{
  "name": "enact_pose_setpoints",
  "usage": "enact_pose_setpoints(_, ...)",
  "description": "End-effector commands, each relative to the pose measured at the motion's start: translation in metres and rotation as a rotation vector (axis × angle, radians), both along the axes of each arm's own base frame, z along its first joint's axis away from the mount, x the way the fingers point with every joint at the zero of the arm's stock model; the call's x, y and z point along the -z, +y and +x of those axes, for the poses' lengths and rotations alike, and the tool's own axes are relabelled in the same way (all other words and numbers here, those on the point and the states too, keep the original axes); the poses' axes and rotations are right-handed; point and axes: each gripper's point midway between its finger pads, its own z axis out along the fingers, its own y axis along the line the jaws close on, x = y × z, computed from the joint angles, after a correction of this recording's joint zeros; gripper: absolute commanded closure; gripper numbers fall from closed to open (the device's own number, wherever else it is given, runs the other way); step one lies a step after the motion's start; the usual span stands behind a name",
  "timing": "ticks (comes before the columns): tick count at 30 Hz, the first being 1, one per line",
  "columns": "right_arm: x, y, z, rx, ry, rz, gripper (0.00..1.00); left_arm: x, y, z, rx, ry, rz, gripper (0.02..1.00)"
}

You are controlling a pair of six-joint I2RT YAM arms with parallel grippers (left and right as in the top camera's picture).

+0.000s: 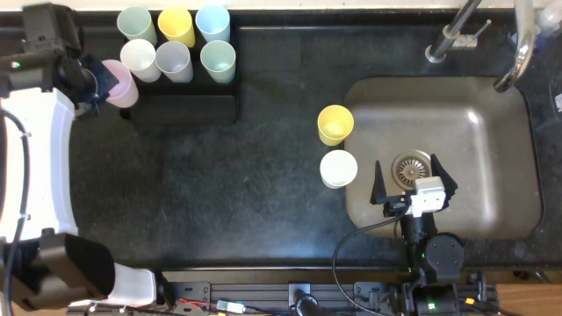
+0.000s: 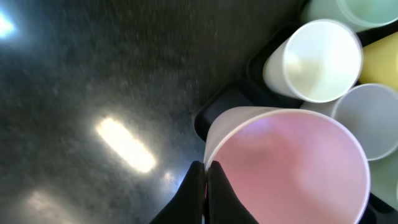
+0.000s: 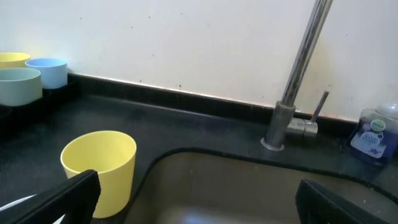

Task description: Store Cups

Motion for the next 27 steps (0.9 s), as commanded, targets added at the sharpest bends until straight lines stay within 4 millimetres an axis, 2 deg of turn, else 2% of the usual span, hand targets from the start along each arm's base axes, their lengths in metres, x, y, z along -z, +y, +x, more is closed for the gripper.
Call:
enact_pose_setpoints(1,0.003,0.000,0.000,0.002,-0.002,0.000,0.003,0.022,-0.003,0.005,-0.044,0.022,-0.041,0.985)
enact_pose_setpoints(10,0.003,0.000,0.000,0.002,-0.002,0.000,0.005,0.052,0.000,0.019,-0.045,0.063,-0.047,0.985)
enact_pose_setpoints(19,0.003,0.000,0.000,0.002,-0.002,0.000,0.003,0.060,0.002,0.031,-0.044,0.049,-0.046,0.985)
enact_pose_setpoints(27,0.003,0.000,0.000,0.002,-0.003,0.000,0.003,0.081,0.001,0.035,-0.041,0.088,-0.062,0.985)
